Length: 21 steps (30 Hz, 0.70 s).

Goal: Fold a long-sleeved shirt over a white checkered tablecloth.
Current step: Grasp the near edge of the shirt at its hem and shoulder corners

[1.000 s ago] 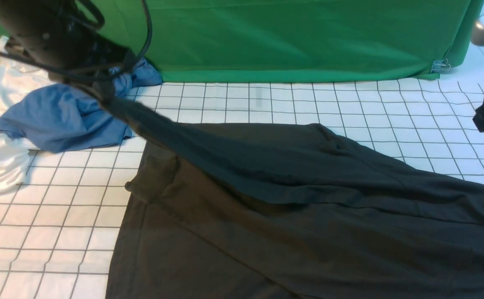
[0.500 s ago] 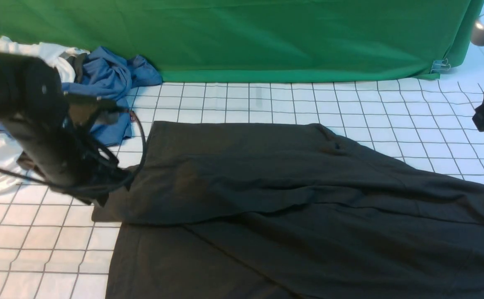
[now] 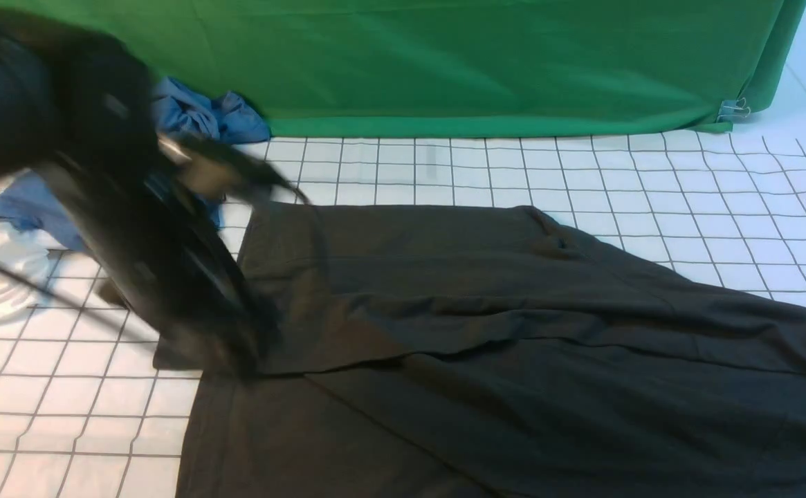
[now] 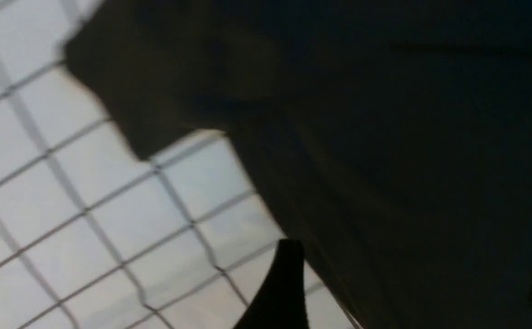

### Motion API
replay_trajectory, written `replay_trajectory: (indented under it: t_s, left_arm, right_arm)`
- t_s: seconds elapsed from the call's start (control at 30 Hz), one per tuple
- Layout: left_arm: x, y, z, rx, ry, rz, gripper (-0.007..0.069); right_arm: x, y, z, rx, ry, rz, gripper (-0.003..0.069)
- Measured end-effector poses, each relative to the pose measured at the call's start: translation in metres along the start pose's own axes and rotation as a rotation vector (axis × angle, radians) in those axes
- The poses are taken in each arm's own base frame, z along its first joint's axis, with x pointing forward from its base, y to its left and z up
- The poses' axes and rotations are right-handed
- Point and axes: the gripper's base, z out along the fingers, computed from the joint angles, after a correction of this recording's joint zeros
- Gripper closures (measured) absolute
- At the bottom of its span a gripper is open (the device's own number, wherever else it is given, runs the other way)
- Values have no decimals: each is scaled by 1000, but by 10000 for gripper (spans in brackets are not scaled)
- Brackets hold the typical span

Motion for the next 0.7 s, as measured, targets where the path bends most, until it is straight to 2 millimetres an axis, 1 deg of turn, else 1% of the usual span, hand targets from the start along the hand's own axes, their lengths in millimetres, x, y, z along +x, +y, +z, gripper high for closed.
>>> replay_trajectory:
  t_s: [0.03,0.07,0.17,0.2,0.23,0.33,0.43,0.53,0.7]
  left_arm:
    - [5,-18,9,11,48,84,15]
    - [7,-25,12,15,65,116,18]
    - [33,-68,43,34,187,332,41]
    - [43,-77,54,40,215,378,45]
    - [50,-84,61,43,232,419,46]
    - [74,-95,83,49,269,495,48]
    - [94,-98,100,51,278,528,48]
    - [102,-98,104,44,247,541,49]
    - [105,-96,104,29,219,526,66]
  right_arm:
    - [2,3,-9,-10,-24,5,249]
    - [3,4,-13,-13,-35,6,249]
    - [8,22,-45,-36,-125,-23,249]
    - [10,30,-55,-46,-154,-47,249]
    - [11,36,-61,-56,-169,-65,249]
    - [16,54,-78,-100,-204,-129,249]
    - [20,67,-85,-139,-198,-179,249]
    - [22,73,-85,-162,-173,-205,249]
    - [25,76,-86,-172,-163,-213,249]
